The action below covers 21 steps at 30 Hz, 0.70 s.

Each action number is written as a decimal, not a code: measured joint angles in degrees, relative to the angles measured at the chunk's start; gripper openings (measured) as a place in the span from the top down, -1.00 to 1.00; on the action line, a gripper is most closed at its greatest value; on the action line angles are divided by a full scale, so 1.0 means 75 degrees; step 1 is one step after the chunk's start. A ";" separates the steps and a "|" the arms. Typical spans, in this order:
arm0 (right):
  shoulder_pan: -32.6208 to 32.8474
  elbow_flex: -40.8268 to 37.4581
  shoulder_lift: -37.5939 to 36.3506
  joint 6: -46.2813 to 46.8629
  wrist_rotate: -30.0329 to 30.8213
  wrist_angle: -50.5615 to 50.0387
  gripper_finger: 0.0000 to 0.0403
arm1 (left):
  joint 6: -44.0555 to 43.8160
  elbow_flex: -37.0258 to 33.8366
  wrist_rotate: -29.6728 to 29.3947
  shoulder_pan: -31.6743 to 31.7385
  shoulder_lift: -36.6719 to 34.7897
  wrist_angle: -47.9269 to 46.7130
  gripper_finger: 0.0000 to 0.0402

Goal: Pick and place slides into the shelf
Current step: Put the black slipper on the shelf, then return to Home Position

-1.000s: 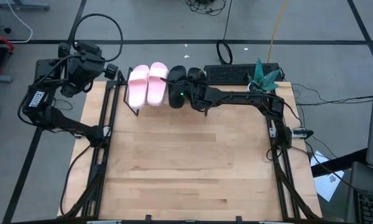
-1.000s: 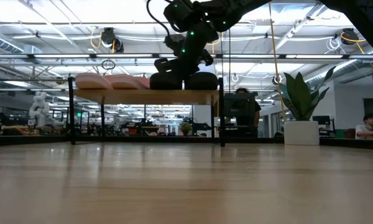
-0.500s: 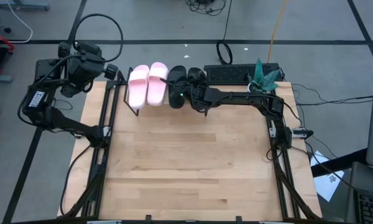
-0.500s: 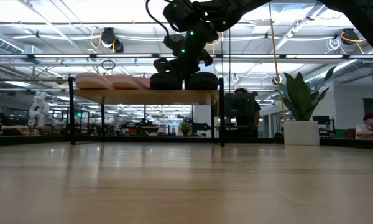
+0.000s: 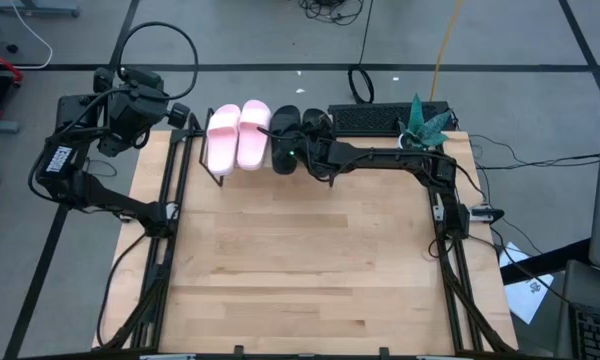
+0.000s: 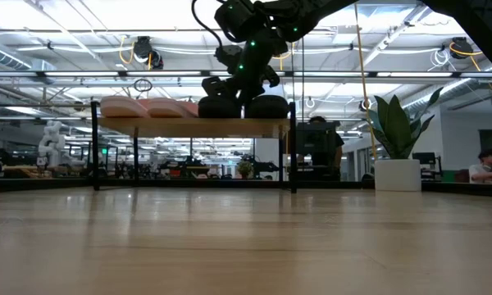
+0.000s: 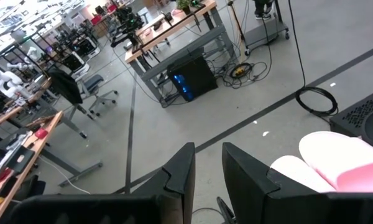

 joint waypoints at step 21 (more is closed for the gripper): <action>0.0033 -0.0012 -0.0384 -0.0196 0.0025 -0.0023 -0.07 | 0.0062 0.0000 0.0000 0.0000 0.0000 0.0000 0.58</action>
